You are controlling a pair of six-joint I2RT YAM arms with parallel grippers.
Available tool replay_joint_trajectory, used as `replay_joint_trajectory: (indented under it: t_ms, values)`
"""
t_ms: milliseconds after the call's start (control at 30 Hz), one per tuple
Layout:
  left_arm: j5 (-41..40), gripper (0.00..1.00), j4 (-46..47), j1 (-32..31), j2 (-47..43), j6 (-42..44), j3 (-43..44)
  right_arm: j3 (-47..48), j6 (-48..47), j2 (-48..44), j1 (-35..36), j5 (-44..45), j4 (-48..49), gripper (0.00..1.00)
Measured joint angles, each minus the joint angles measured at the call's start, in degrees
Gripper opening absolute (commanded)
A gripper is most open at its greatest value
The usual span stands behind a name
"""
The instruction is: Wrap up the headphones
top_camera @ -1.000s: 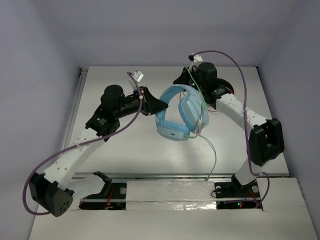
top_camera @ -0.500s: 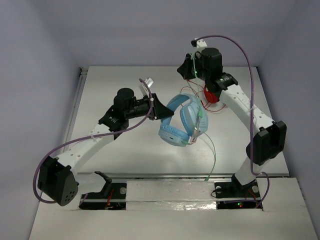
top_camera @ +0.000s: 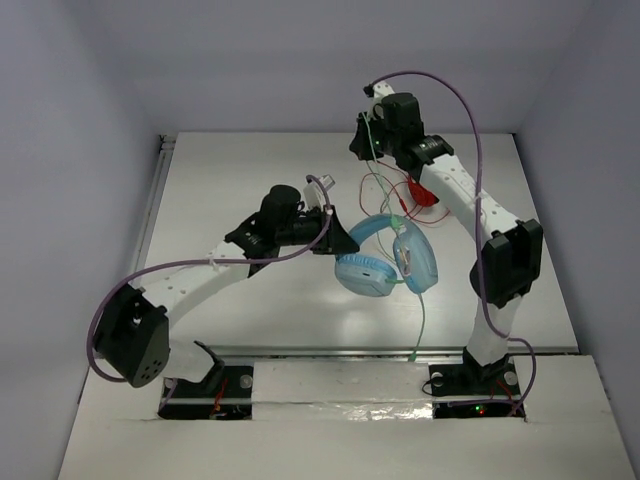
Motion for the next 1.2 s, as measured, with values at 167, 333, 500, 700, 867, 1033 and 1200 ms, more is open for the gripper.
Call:
replay_joint_trajectory:
  t_ms: [167, 333, 500, 700, 867, 1033, 1200]
  values:
    - [-3.82, 0.00, 0.33, -0.09, -3.98, 0.42, 0.33, -11.21, 1.68, -5.46, 0.00, 0.31, 4.52, 0.00]
    - [-4.76, 0.00, 3.43, -0.13, -7.65, 0.59, 3.43, -20.04, 3.72, -9.44, 0.00, -0.66, 8.11, 0.00]
    - [-5.88, 0.00, 7.39, -0.09, -8.66, -0.11, 5.22, -24.61, 5.07, -11.39, 0.00, -3.26, 11.96, 0.00]
    - [-6.91, 0.00, 10.84, -0.26, -8.87, -0.66, 5.22, -30.10, 7.28, -15.52, 0.00, -10.38, 17.99, 0.37]
    - [-8.26, 0.00, 9.25, -0.48, -9.49, -0.20, 6.21, -36.48, 8.66, -17.88, -0.04, -18.88, 26.69, 0.48]
    - [-10.62, 0.00, 1.95, -0.50, -9.51, 1.99, 10.97, -41.46, 9.66, -17.14, -0.04, -26.45, 35.23, 0.50]
    - [-13.03, 0.00, -8.68, -0.48, -9.49, 5.55, 17.49, -44.13, 10.75, -14.69, -0.04, -31.91, 41.86, 0.48]
